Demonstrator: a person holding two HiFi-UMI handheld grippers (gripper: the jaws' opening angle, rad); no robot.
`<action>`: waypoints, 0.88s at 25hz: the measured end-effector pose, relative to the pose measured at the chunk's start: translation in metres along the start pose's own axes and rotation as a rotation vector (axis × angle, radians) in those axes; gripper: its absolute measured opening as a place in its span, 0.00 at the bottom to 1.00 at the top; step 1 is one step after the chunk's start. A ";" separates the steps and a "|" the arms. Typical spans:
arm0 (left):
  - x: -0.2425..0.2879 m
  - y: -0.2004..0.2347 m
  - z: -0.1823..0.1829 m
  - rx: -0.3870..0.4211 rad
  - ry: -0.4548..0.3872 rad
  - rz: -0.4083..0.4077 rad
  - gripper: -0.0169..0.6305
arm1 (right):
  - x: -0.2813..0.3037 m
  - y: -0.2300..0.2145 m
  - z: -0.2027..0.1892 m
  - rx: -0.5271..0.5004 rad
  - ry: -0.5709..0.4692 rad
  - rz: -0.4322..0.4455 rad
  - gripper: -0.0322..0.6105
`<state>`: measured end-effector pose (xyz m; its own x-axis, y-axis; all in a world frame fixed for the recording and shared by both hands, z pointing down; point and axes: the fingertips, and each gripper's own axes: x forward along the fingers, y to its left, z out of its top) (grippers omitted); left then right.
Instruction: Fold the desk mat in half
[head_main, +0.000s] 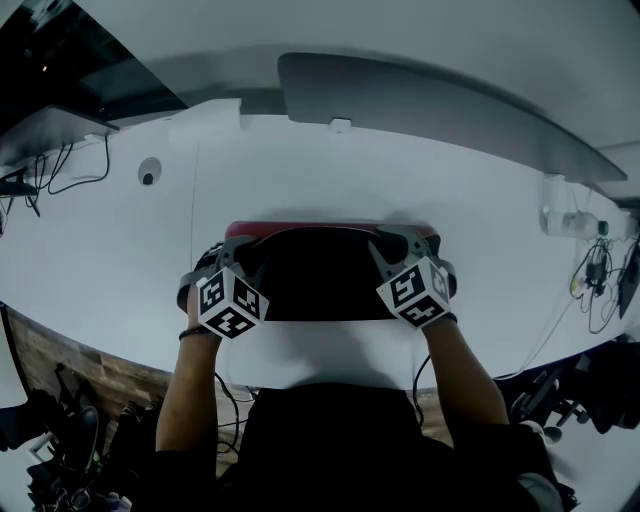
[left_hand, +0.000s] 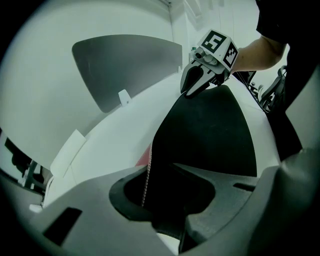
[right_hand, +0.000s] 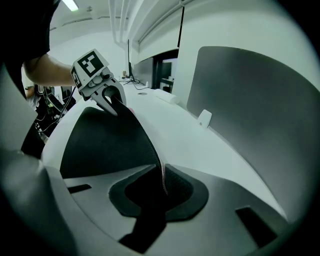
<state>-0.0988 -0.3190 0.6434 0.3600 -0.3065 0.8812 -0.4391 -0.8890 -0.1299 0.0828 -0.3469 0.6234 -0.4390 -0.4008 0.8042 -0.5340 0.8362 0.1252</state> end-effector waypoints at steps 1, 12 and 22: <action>0.002 0.001 -0.001 0.002 0.005 0.001 0.14 | 0.002 0.000 -0.001 0.000 0.007 0.003 0.13; 0.005 0.020 -0.002 -0.123 -0.044 0.036 0.36 | 0.006 -0.001 -0.012 0.021 0.040 0.027 0.14; 0.005 0.034 -0.003 -0.191 -0.077 0.109 0.55 | 0.007 -0.004 -0.020 0.038 0.053 0.004 0.18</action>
<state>-0.1146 -0.3502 0.6450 0.3605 -0.4284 0.8286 -0.6241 -0.7710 -0.1271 0.0971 -0.3455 0.6400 -0.4032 -0.3763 0.8342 -0.5599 0.8225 0.1004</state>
